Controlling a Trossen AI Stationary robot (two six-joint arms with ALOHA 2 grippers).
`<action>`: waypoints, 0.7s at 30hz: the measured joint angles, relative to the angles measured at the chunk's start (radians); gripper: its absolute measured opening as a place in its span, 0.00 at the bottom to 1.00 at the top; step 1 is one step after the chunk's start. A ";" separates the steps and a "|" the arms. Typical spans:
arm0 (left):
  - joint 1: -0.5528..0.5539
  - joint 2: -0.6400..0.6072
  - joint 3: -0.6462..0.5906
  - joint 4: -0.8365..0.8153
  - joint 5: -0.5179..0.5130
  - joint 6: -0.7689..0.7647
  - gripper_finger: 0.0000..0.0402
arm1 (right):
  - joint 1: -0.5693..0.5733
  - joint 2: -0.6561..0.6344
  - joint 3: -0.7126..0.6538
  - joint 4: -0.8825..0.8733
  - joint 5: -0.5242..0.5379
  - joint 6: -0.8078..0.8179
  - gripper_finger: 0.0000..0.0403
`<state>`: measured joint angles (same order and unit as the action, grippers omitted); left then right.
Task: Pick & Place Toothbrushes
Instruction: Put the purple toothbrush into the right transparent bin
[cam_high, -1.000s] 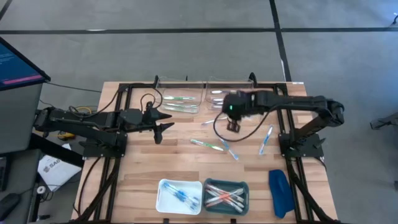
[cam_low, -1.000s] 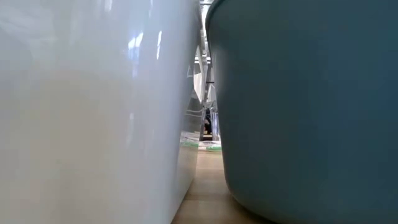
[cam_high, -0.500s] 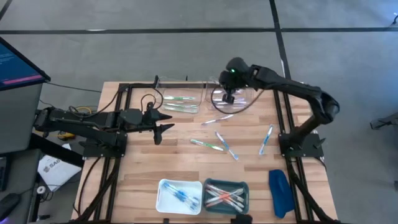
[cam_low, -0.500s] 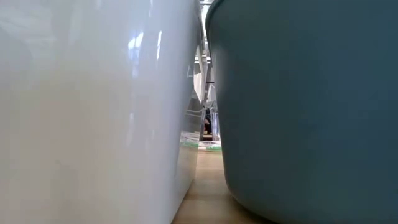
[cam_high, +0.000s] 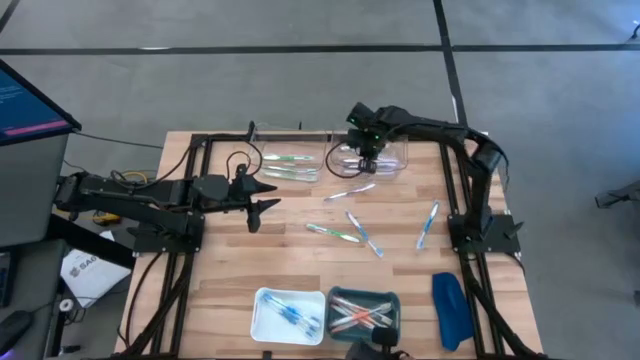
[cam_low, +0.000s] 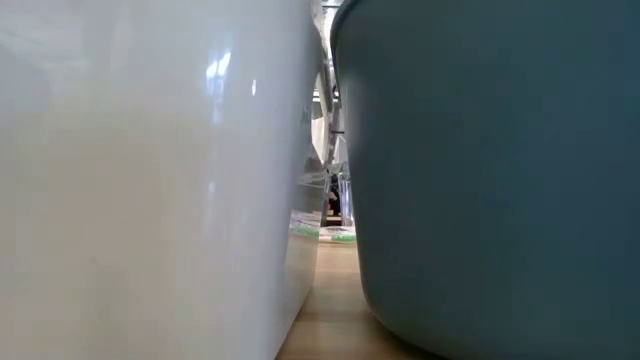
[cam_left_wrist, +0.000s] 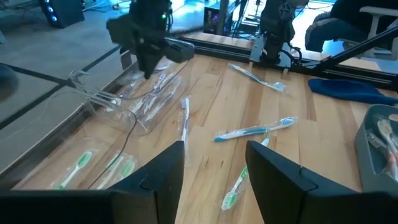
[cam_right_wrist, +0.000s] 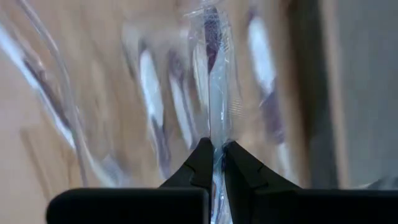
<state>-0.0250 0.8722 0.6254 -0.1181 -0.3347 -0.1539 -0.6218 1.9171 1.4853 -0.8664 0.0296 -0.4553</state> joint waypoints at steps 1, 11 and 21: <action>0.000 0.000 0.000 0.000 0.000 0.000 0.42 | -0.002 0.018 0.013 -0.028 0.000 -0.001 0.03; 0.000 0.000 0.000 0.006 0.000 0.000 0.42 | -0.024 0.150 0.129 -0.286 0.000 0.011 0.09; 0.000 0.000 0.000 0.007 0.000 0.000 0.42 | -0.008 0.166 0.207 -0.305 -0.001 0.037 0.21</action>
<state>-0.0250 0.8726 0.6254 -0.1112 -0.3351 -0.1539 -0.6302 2.0829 1.6927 -1.1709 0.0290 -0.4179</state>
